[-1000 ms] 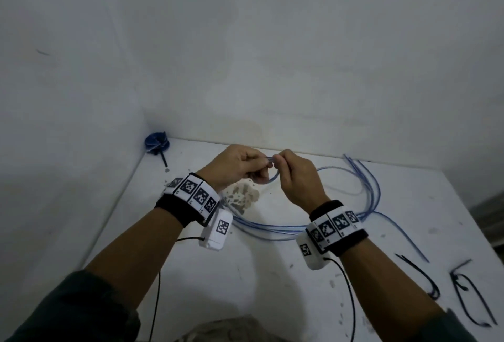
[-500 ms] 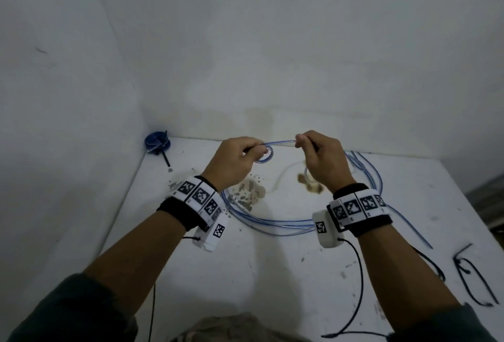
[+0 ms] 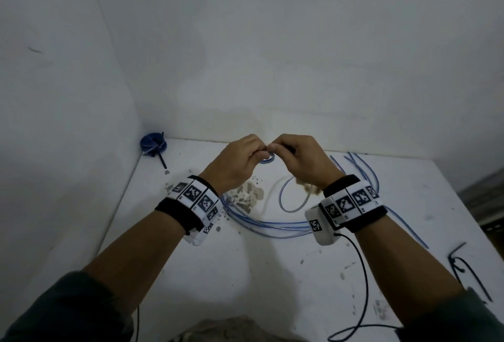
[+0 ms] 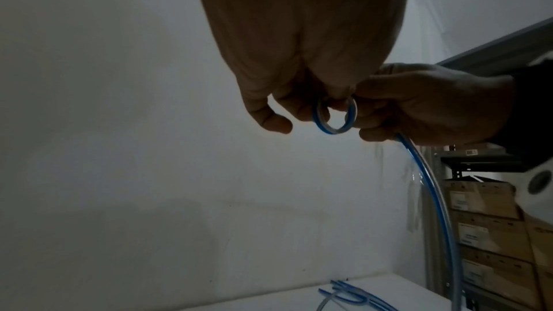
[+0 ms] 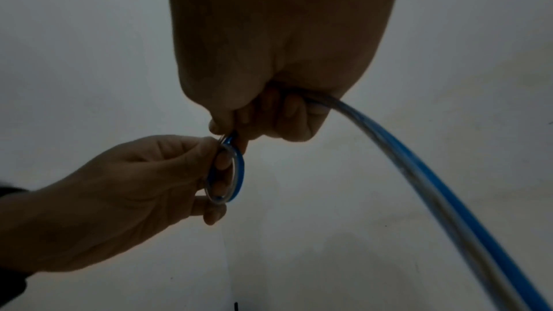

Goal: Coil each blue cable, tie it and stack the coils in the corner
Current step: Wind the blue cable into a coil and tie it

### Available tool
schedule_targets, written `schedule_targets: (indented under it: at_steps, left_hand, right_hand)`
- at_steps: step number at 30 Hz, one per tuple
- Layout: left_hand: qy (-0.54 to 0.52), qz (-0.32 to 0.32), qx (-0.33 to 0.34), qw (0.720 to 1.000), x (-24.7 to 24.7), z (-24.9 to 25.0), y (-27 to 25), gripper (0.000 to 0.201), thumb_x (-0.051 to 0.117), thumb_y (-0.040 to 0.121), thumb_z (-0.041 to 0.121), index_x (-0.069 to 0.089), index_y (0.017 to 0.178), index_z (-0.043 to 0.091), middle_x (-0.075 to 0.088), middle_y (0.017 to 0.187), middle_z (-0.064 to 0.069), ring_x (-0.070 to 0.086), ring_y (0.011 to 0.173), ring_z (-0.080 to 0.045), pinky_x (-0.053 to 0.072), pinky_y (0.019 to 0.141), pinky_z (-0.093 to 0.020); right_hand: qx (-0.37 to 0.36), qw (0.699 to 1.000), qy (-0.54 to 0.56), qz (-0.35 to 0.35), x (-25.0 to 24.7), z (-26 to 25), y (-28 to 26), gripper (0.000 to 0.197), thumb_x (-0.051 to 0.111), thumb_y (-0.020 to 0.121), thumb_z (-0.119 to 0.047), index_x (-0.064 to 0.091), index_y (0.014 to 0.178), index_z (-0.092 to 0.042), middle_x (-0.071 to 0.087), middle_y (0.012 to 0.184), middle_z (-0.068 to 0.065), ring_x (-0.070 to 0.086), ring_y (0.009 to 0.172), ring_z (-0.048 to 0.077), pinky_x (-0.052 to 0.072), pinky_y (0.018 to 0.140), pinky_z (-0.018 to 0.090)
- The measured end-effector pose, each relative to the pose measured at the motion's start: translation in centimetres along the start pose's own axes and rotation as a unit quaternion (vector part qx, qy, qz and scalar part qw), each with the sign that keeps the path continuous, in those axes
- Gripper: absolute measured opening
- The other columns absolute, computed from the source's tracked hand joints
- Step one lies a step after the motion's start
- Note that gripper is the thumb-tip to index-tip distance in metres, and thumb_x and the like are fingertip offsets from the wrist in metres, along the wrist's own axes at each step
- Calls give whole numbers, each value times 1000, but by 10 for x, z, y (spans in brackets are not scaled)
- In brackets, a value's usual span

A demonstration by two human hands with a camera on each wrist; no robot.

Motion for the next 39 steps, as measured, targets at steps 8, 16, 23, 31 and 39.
schedule_targets:
  at_steps: [8,16,23,31,39]
  left_hand:
    - [-33,100,14,994,-10,-8,-21,31,56,97,28,71,96,1,71,83,-8,63,74,-18,48,67,-28]
    - [-24,100,61,993,-5,-6,-27,18,58,98,13,65,99,-4,67,91,-10,62,77,-9,49,73,-15]
    - [-3,40,8,999,4,-8,-21,21,55,96,18,67,100,2,64,75,8,59,69,7,45,65,-10]
    - [-40,2,-67,997,5,-4,-12,16,60,95,20,70,96,8,73,78,-4,71,70,-14,58,66,-38]
    - [-226,124,-159,953,-10,2,0,8,72,87,8,76,91,3,76,79,-9,74,71,-18,61,76,-38]
  right_hand:
    - [36,997,65,-7,6,-9,-1,23,60,98,-17,72,85,-2,49,55,-6,38,49,5,30,50,15]
    - [94,989,112,14,7,-7,-4,29,59,99,-19,73,80,-2,41,56,5,31,51,12,28,50,25]
    - [158,976,143,38,8,4,-11,30,59,98,-20,73,80,0,34,49,-8,26,45,5,27,47,15]
    - [169,972,136,88,-15,20,-15,28,62,96,-23,74,72,-18,38,56,9,29,54,19,24,52,28]
    - [128,968,165,137,-9,27,-25,28,52,103,-22,72,84,-14,41,51,-13,35,48,3,32,51,17]
Point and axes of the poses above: each hand's wrist, its own y-axis towards the middle knuckle, its own x-axis out of the palm, z = x × y, the point moved 6 cm from there along y, towards the middle knuckle
